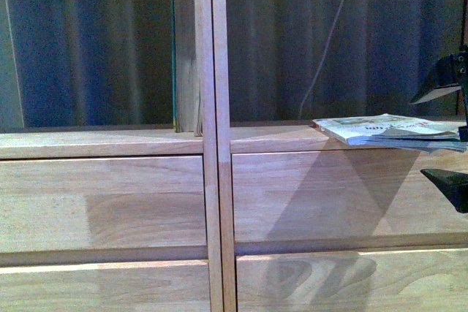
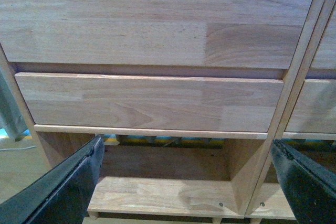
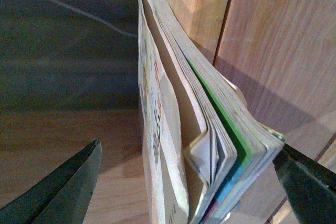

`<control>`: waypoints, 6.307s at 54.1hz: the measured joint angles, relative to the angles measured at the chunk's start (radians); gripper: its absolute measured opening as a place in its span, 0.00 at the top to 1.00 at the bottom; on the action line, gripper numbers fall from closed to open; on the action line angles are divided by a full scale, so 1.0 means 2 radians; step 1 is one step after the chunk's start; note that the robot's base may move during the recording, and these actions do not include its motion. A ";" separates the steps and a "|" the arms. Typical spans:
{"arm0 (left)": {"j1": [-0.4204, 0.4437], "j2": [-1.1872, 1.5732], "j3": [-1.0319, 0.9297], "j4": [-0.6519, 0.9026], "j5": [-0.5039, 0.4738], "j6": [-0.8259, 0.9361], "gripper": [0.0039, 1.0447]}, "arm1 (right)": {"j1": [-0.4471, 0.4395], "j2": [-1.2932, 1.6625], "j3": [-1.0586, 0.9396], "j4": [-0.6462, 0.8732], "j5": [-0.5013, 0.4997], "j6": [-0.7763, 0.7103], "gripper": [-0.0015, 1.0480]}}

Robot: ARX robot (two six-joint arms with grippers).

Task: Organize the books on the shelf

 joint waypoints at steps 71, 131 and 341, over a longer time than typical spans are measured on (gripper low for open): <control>0.171 0.177 0.035 0.145 0.343 -0.009 0.07 | 0.009 -0.014 -0.004 0.052 -0.025 0.038 0.93; -0.064 0.746 0.616 0.284 0.423 -0.453 0.07 | 0.088 -0.105 -0.004 0.264 -0.171 -0.071 0.93; -0.049 1.099 1.027 0.115 0.072 0.171 0.94 | 0.008 -0.479 -0.423 -0.026 0.032 -0.727 0.97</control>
